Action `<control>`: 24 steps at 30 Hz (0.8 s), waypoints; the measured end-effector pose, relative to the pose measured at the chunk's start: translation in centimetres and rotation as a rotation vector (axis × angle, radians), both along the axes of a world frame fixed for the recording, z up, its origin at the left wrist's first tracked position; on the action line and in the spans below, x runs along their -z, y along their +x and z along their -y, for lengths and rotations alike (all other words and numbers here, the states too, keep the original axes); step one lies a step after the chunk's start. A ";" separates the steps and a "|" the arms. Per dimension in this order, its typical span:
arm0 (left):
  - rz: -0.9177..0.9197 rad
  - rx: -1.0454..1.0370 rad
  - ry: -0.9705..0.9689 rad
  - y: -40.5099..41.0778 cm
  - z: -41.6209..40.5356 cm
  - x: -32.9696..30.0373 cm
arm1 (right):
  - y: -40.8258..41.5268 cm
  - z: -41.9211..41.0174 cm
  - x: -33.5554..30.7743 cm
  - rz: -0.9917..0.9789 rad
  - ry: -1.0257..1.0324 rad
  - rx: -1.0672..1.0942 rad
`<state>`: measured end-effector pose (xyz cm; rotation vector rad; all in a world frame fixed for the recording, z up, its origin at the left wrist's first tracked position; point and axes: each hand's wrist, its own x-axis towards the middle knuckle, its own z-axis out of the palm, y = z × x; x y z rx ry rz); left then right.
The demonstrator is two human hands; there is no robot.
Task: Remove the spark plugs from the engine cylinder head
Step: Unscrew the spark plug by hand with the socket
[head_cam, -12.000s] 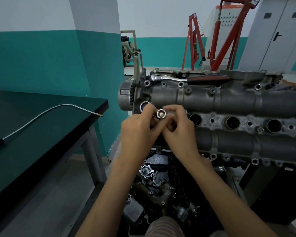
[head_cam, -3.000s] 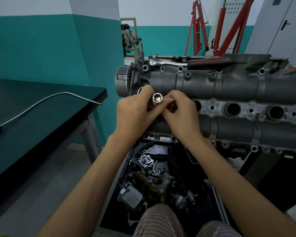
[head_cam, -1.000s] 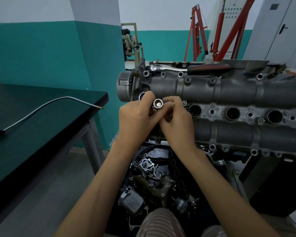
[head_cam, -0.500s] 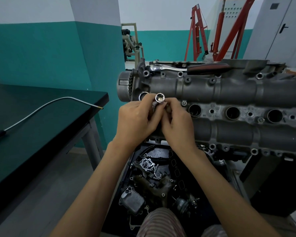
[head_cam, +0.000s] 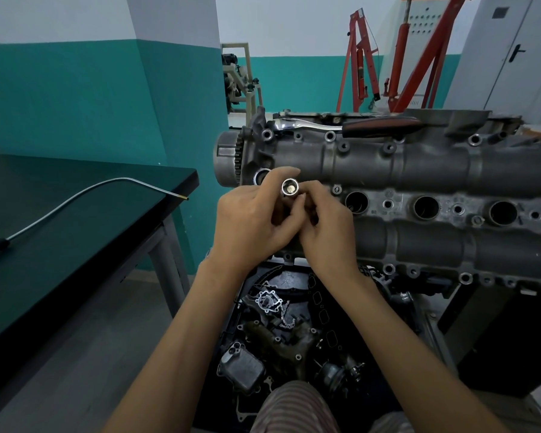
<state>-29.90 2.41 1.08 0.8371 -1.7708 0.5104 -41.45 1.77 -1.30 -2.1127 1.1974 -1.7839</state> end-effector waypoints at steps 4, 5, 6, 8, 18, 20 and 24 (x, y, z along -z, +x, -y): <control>-0.040 -0.002 0.027 0.0 0.1 0.0 | 0.0 0.2 0.1 -0.031 -0.025 0.015; -0.068 -0.003 0.036 0.0 0.1 -0.1 | -0.1 0.2 0.1 -0.025 -0.018 0.017; -0.093 -0.004 0.039 -0.1 0.2 -0.1 | -0.1 0.3 0.1 -0.015 0.001 0.021; -0.106 -0.011 0.021 -0.2 0.2 -0.1 | 0.0 0.3 0.1 0.009 0.046 0.039; -0.026 0.054 0.041 0.2 -0.1 -0.1 | 0.0 0.0 0.1 0.041 0.014 -0.017; -0.013 0.033 0.030 0.3 0.1 -0.1 | 0.0 0.1 0.0 0.019 -0.015 0.001; -0.076 -0.024 0.018 -0.1 0.4 0.0 | 0.0 0.3 0.1 0.002 0.025 0.037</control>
